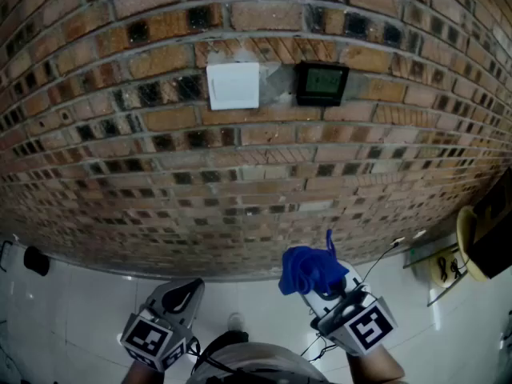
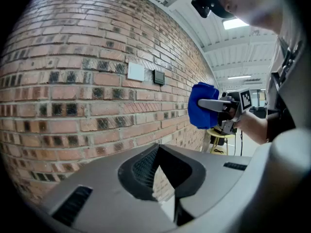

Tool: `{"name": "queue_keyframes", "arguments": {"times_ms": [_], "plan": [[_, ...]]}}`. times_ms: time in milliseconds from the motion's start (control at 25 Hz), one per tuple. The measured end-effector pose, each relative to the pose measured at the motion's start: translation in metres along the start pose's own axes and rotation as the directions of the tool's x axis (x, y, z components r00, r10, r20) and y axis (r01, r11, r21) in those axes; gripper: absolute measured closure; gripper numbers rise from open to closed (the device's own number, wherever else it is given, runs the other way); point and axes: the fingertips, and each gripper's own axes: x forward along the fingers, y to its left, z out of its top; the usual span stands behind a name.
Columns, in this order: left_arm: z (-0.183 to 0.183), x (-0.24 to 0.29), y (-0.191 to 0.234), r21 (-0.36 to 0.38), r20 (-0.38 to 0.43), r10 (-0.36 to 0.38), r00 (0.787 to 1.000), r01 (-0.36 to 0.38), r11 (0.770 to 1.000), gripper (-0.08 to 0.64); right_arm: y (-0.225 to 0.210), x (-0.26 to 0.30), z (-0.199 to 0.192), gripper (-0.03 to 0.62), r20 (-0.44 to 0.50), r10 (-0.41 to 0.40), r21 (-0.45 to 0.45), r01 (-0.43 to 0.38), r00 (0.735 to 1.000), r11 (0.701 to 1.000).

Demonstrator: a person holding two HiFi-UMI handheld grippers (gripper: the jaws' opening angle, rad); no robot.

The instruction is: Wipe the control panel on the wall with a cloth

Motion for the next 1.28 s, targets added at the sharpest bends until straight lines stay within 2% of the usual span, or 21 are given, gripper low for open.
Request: {"name": "queue_keyframes", "arguments": {"times_ms": [200, 360, 480, 640, 760, 920, 1040, 1280], "plan": [[0.008, 0.026, 0.041, 0.016, -0.028, -0.069, 0.997, 0.069, 0.997, 0.558, -0.05, 0.052, 0.037, 0.503, 0.035, -0.083, -0.048, 0.084, 0.996, 0.995], [0.016, 0.047, 0.073, 0.057, -0.025, -0.131, 0.991, 0.132, 0.99, 0.558, -0.089, 0.089, 0.064, 0.503, 0.065, -0.162, -0.129, 0.169, 0.985, 0.977], [0.016, 0.06, 0.092, 0.056, -0.031, -0.152, 0.988, 0.153, 0.987, 0.558, -0.113, 0.112, 0.083, 0.503, 0.103, -0.201, -0.145, 0.214, 0.974, 0.966], [0.016, 0.071, 0.095, 0.038, -0.016, -0.161, 0.987, 0.162, 0.986, 0.558, -0.138, 0.131, 0.125, 0.503, 0.183, -0.212, -0.248, 0.254, 0.96, 0.935], [0.017, 0.079, 0.093, 0.024, -0.008, -0.155, 0.988, 0.156, 0.988, 0.559, -0.154, 0.148, 0.151, 0.503, 0.226, -0.198, -0.289, 0.26, 0.954, 0.922], [0.025, 0.087, 0.077, -0.014, 0.019, -0.146, 0.989, 0.147, 0.989, 0.558, -0.171, 0.159, 0.156, 0.503, 0.2, -0.193, -0.342, 0.253, 0.961, 0.905], [0.024, 0.095, 0.069, -0.038, 0.015, -0.131, 0.991, 0.131, 0.991, 0.559, -0.188, 0.153, 0.156, 0.503, 0.194, -0.202, -0.346, 0.259, 0.96, 0.902], [0.026, 0.112, 0.046, -0.034, 0.01, -0.133, 0.991, 0.133, 0.99, 0.56, -0.238, 0.111, 0.158, 0.503, 0.208, -0.276, -0.328, 0.333, 0.938, 0.884]]}}
